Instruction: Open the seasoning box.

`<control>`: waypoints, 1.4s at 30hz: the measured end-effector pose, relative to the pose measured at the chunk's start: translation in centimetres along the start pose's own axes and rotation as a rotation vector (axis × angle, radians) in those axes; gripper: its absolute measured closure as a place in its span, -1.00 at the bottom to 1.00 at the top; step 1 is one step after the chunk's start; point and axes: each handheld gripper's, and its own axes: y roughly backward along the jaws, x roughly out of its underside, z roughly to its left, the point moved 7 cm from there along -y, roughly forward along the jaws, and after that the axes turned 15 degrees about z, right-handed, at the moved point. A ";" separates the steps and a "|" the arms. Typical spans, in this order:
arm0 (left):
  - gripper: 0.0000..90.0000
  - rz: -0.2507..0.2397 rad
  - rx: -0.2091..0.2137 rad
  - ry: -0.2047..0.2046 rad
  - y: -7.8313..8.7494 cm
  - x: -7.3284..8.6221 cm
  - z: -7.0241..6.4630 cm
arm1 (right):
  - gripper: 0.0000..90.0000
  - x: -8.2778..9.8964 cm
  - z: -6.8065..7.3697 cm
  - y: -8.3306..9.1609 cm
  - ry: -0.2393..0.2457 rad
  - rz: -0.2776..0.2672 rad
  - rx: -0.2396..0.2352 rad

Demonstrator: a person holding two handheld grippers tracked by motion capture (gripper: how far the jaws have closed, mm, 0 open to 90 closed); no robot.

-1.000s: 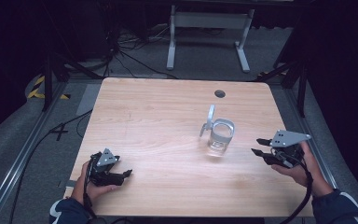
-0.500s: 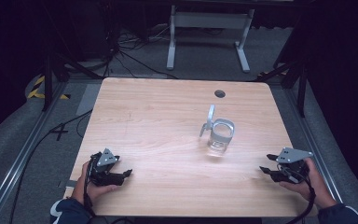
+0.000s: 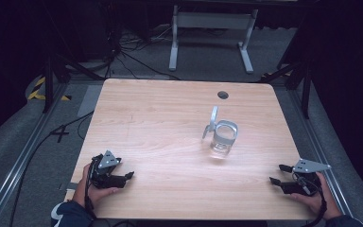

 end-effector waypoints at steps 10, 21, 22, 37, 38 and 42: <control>-0.44 -0.007 -0.007 -0.005 0.0 0.0 0.0 | -0.36 0.3 -0.2 0.1 -0.015 -0.011 0.009; -0.51 0.003 -0.018 0.023 0.0 0.2 0.1 | -0.36 0.4 -0.2 0.1 -0.015 -0.011 0.009; -0.56 0.009 -0.019 0.026 0.0 0.2 0.1 | -0.36 0.4 -0.2 0.1 -0.016 -0.010 0.007; -0.65 0.011 -0.024 0.041 0.0 0.2 0.1 | -0.37 0.4 -0.2 0.1 -0.010 -0.010 0.001; -0.66 0.011 -0.024 0.042 0.0 0.2 0.1 | -0.37 0.4 -0.2 0.1 -0.009 -0.010 0.001; -0.69 0.021 -0.022 0.052 0.0 0.3 0.1 | -0.37 0.4 -0.2 0.1 -0.008 -0.010 0.000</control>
